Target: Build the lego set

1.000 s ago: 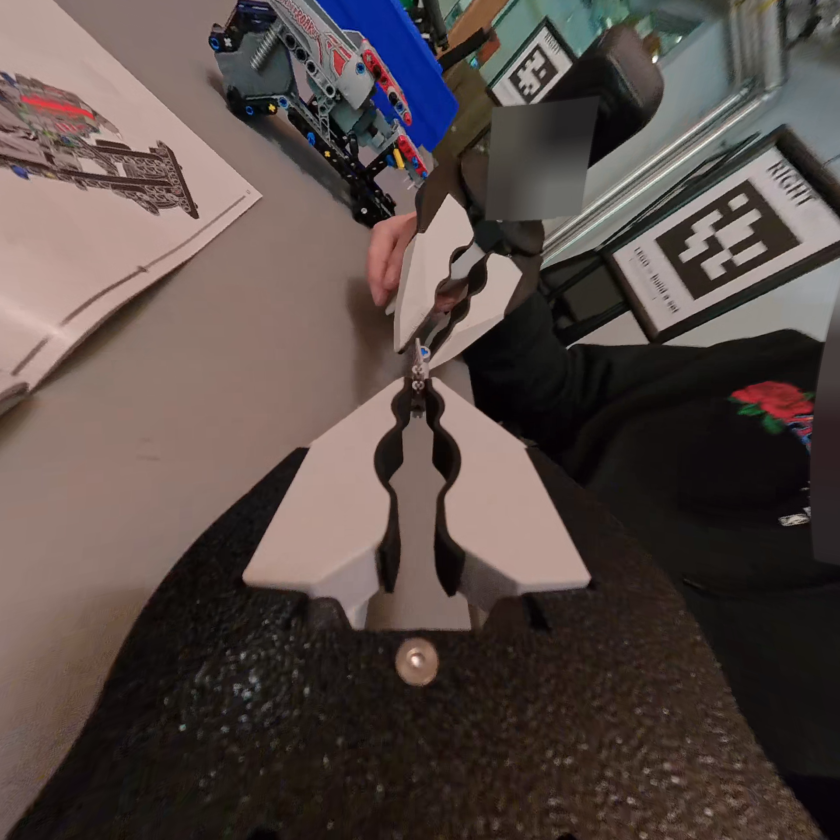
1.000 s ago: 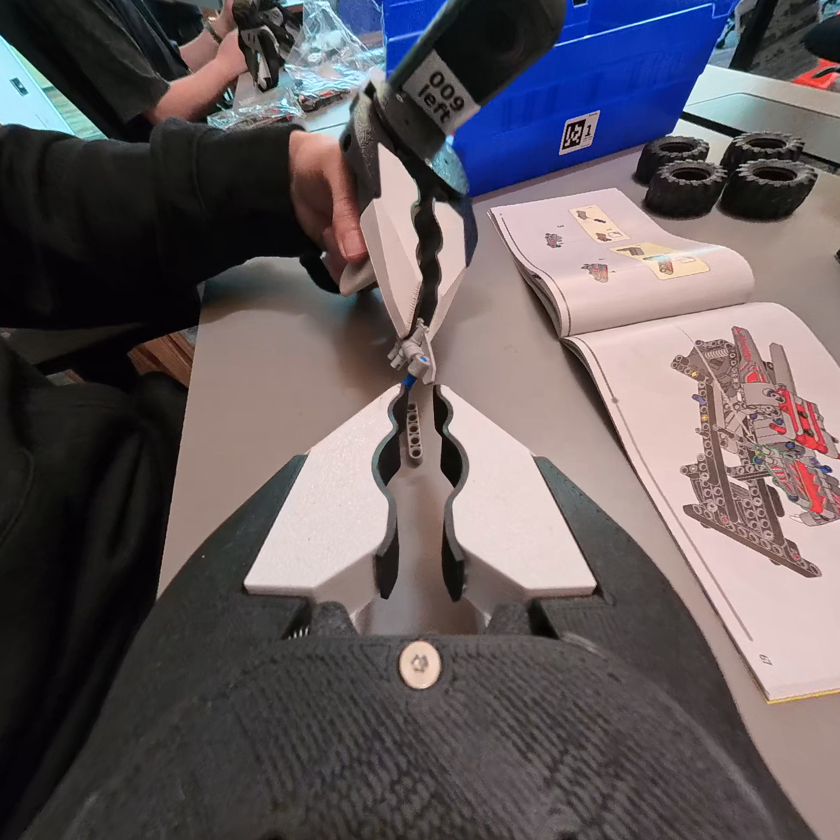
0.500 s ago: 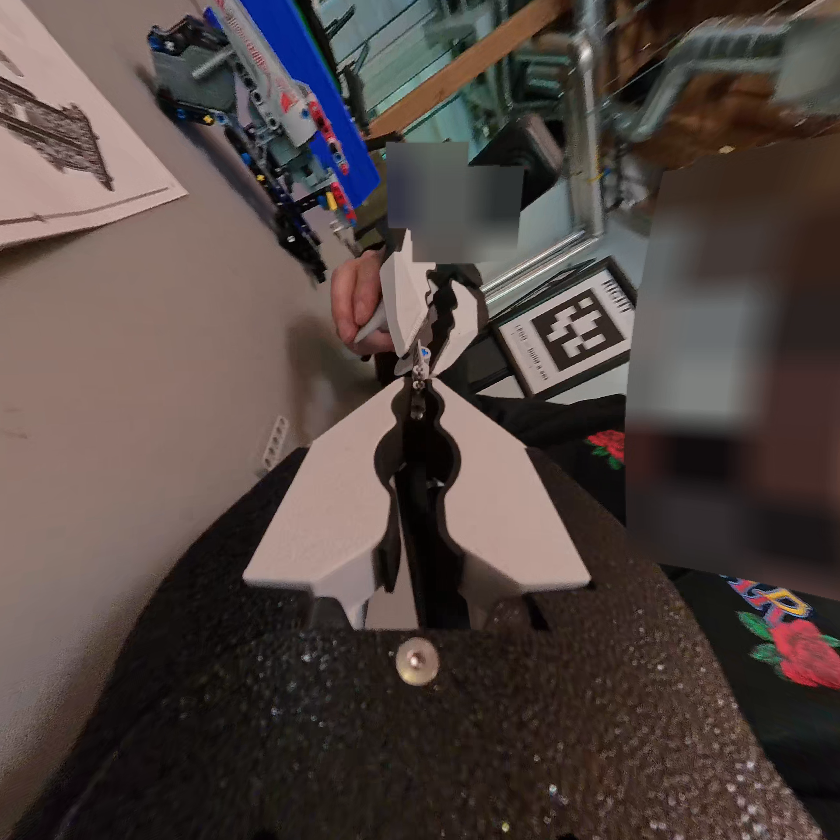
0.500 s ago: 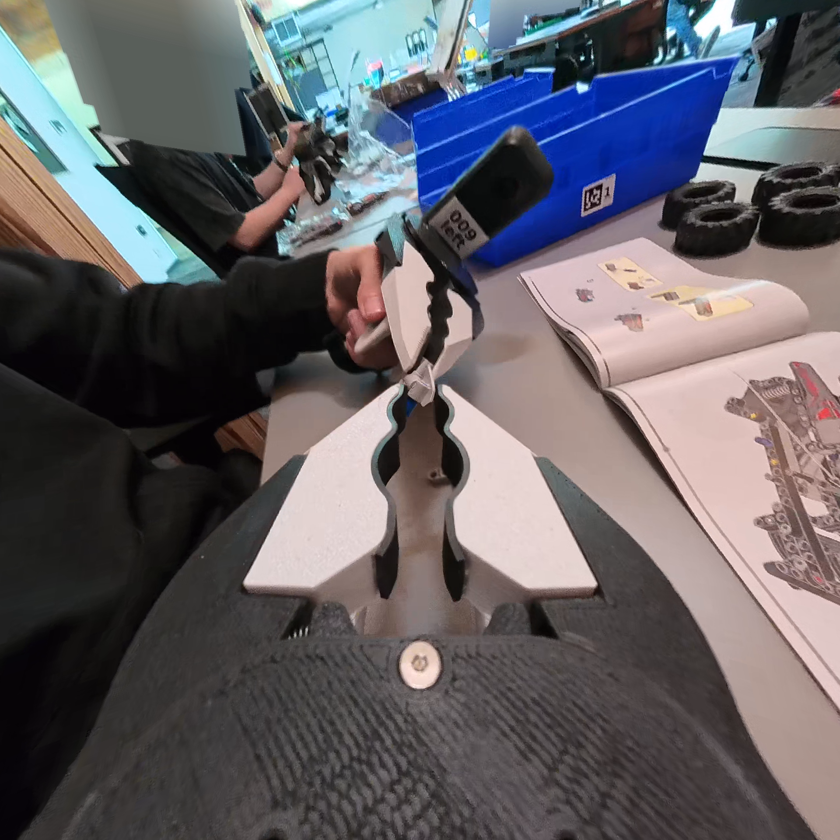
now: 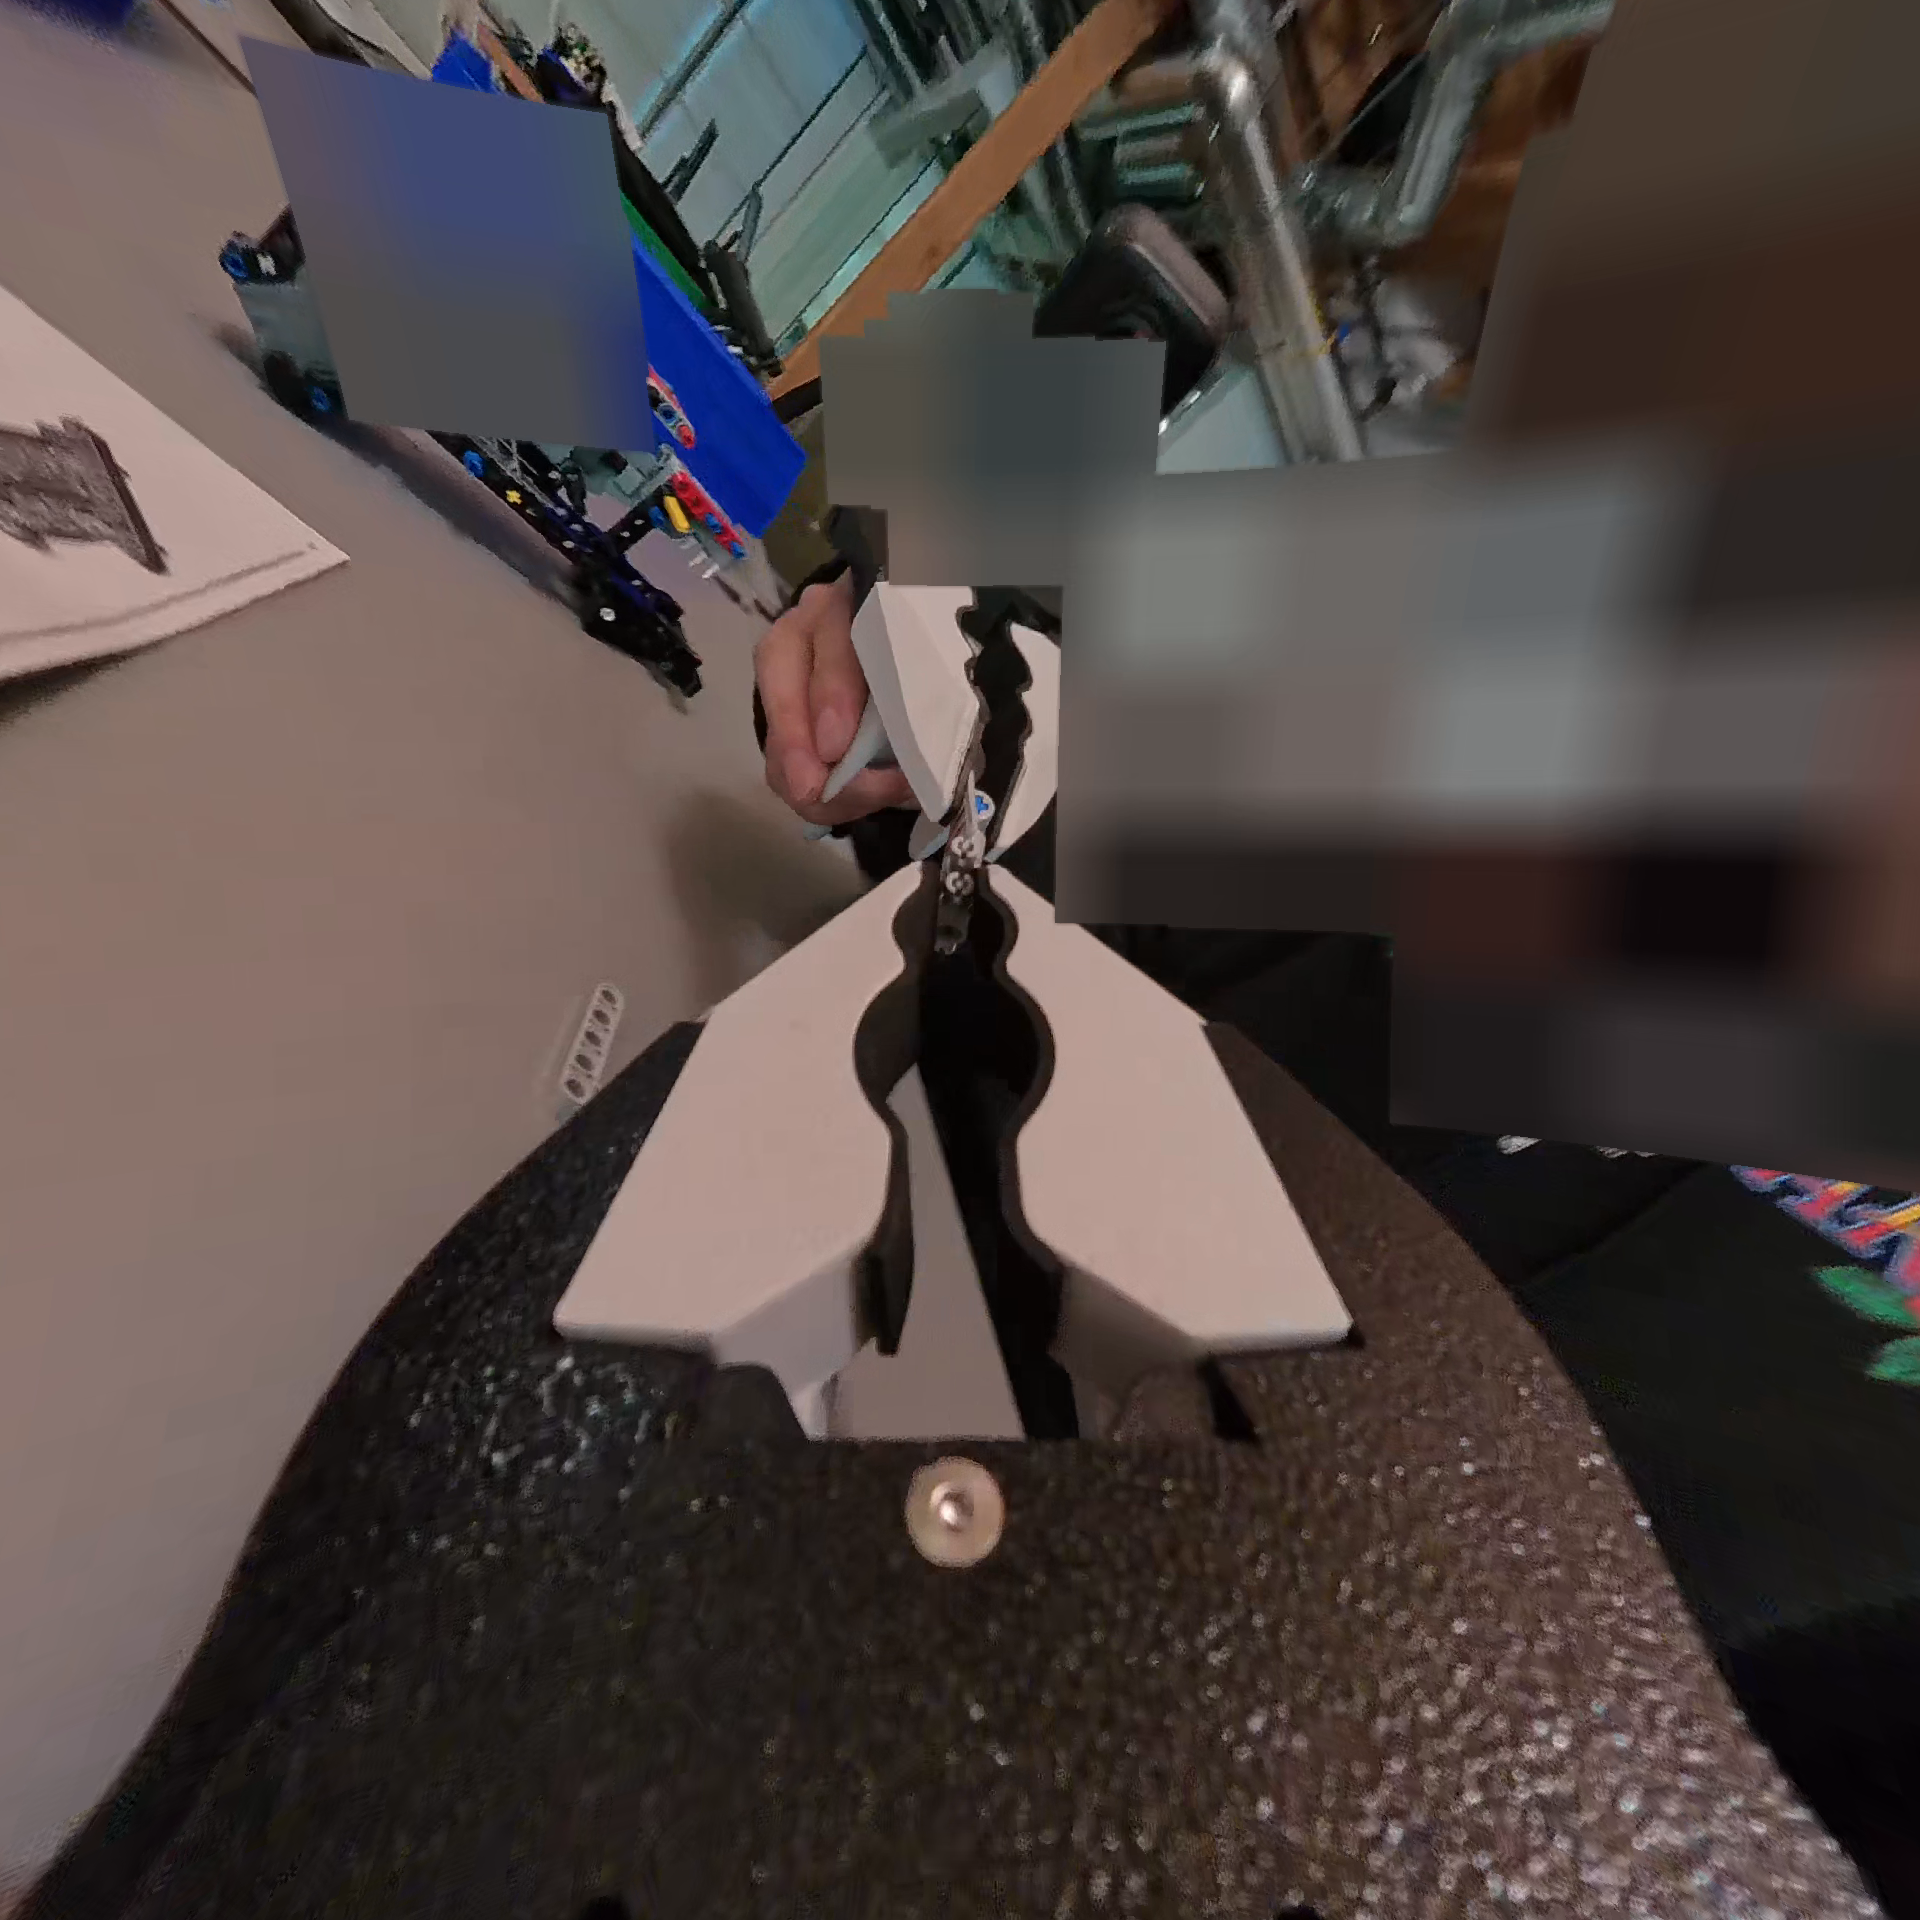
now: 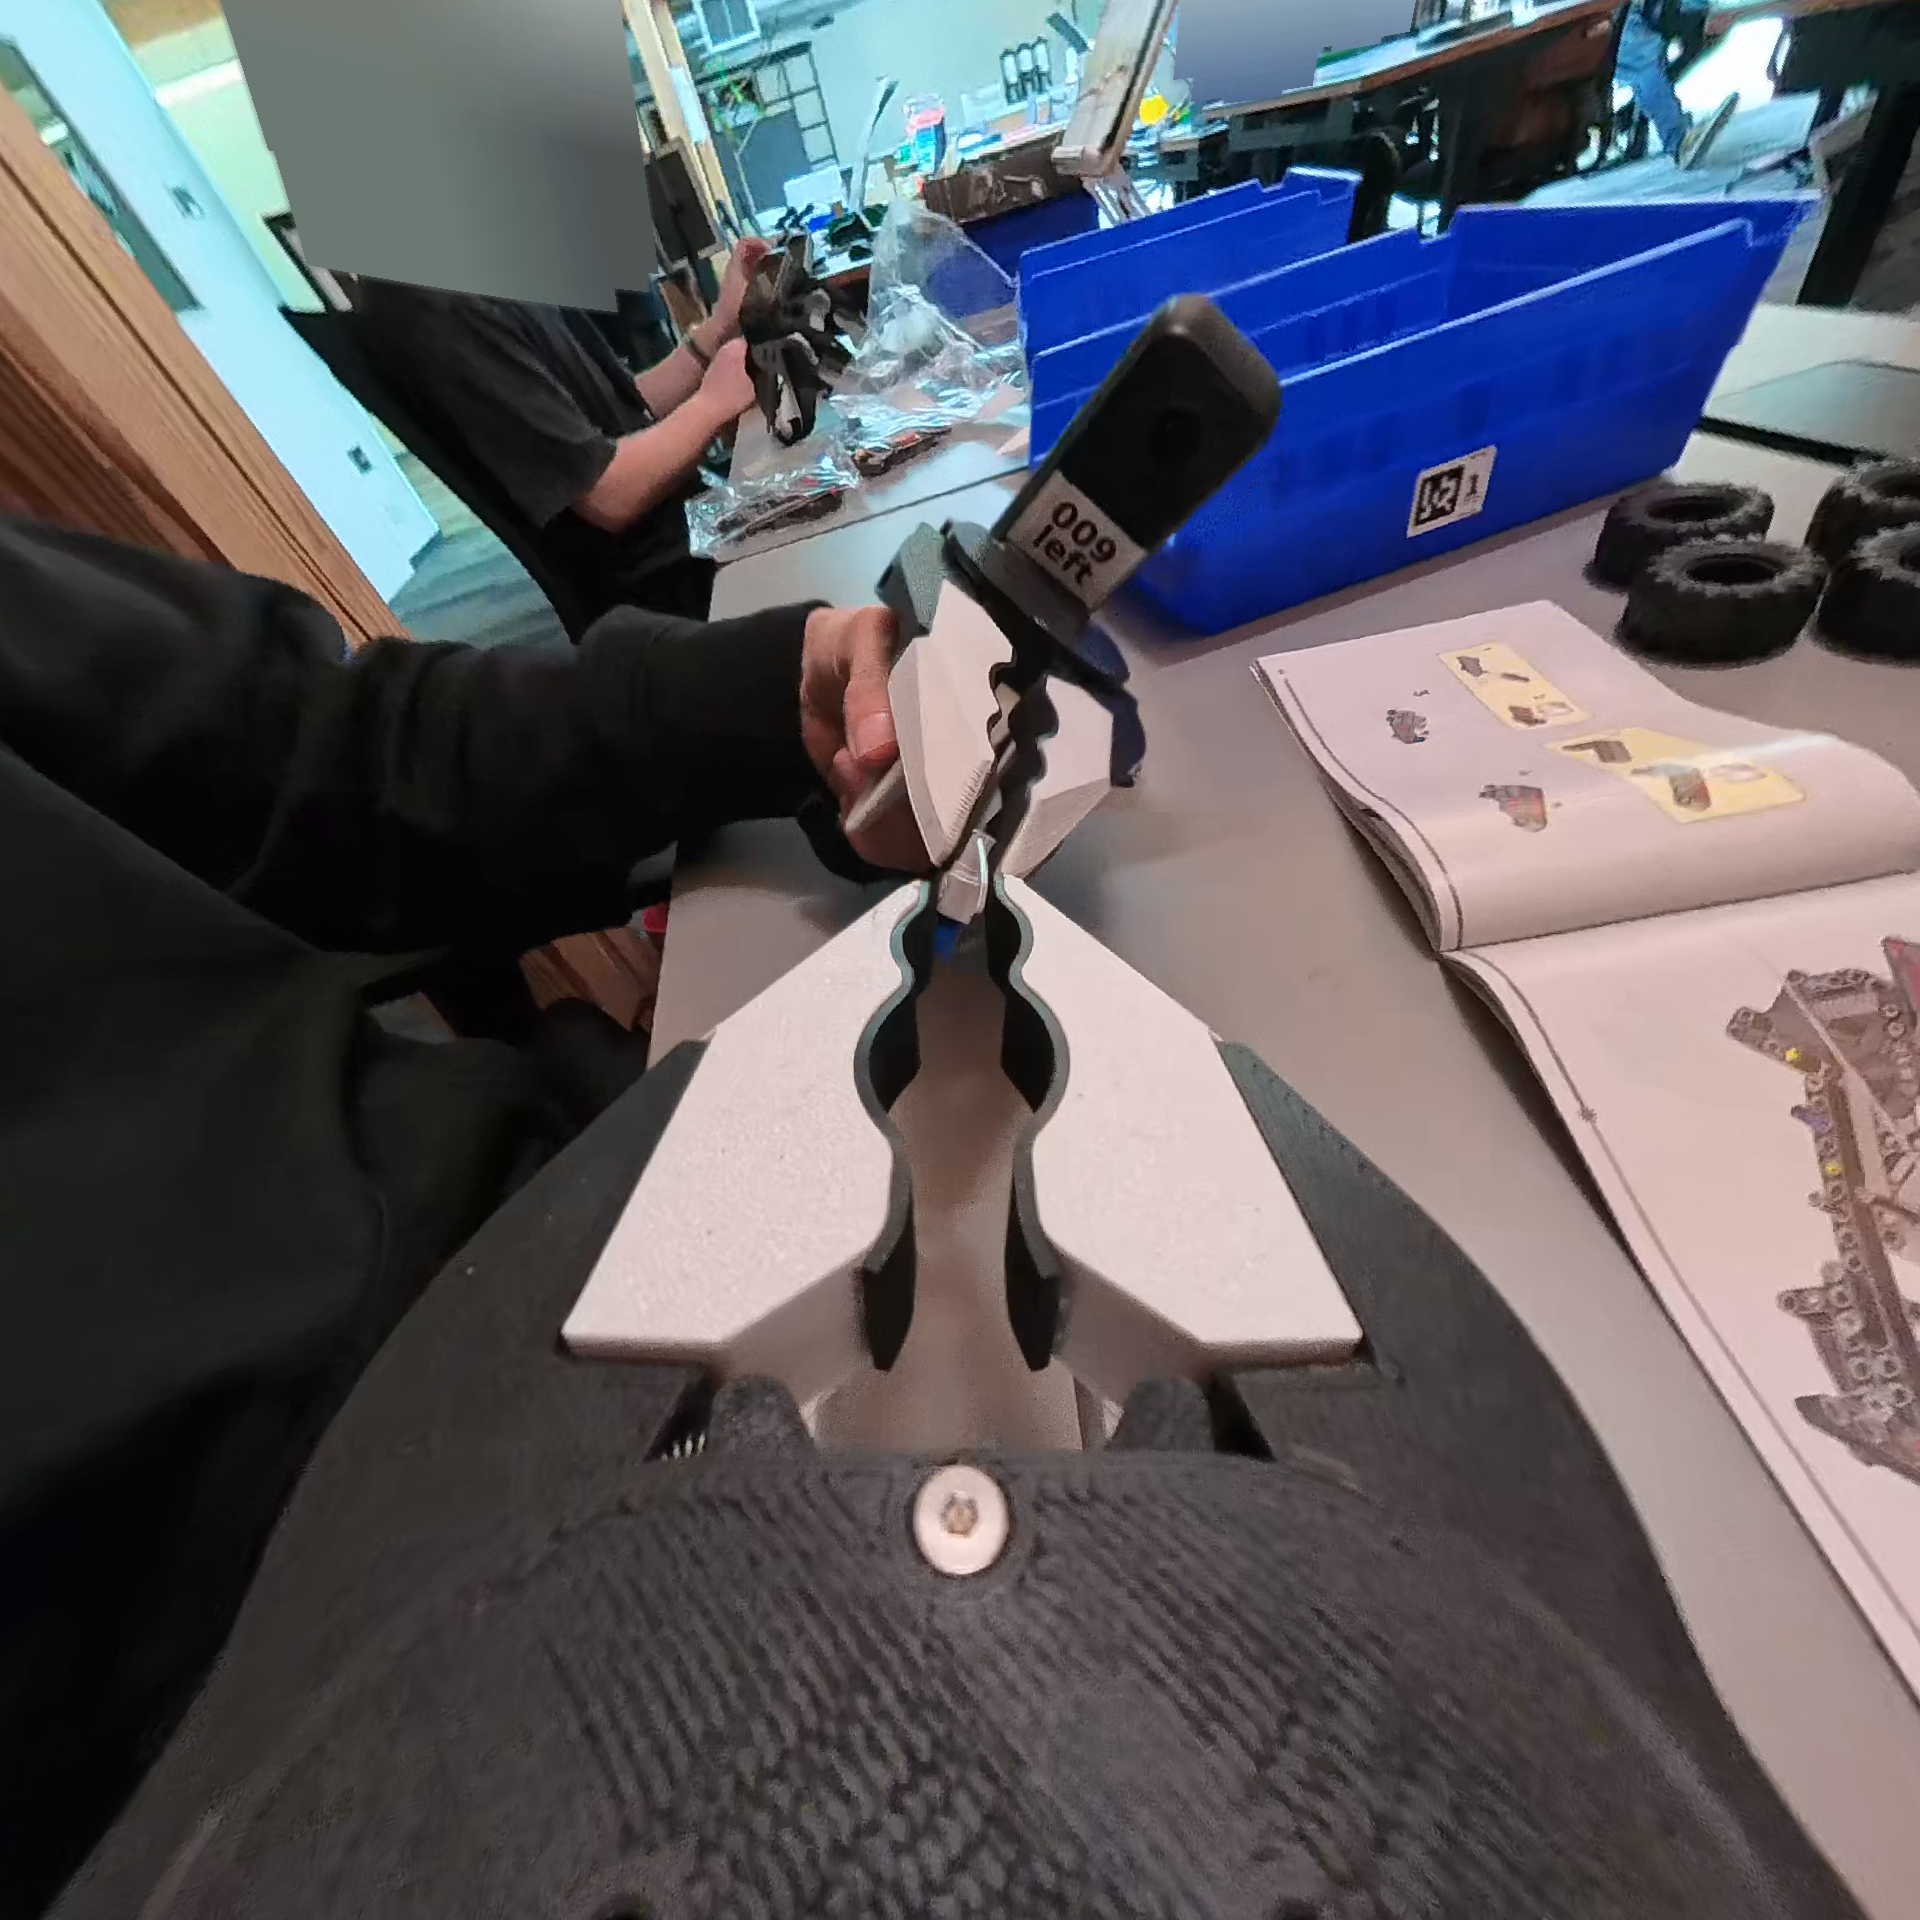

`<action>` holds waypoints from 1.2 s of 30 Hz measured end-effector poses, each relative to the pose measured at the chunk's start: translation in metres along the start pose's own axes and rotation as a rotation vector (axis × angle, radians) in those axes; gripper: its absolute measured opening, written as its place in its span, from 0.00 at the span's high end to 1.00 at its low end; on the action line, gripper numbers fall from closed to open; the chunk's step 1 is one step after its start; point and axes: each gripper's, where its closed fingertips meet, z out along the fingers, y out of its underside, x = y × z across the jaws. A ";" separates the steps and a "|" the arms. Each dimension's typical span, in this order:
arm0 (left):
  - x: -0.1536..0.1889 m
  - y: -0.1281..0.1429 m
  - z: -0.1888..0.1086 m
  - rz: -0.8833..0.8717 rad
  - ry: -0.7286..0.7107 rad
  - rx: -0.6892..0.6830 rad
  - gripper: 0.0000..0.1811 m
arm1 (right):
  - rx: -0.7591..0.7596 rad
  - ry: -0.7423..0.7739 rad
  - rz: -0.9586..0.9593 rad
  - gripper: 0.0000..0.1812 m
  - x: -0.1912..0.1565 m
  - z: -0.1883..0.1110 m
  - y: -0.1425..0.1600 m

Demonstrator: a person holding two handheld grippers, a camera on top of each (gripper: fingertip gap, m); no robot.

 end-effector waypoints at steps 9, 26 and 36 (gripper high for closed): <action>-0.024 0.010 -0.010 0.609 -0.439 -0.314 0.89 | -0.118 0.068 -0.333 0.96 0.003 0.004 0.021; -0.021 0.011 0.002 0.695 -0.482 -0.399 0.87 | 0.088 -0.035 -0.091 0.96 0.003 -0.005 0.002; -0.003 -0.002 0.005 0.702 -0.464 -0.323 0.98 | 0.175 -0.040 0.003 0.97 -0.001 -0.006 -0.013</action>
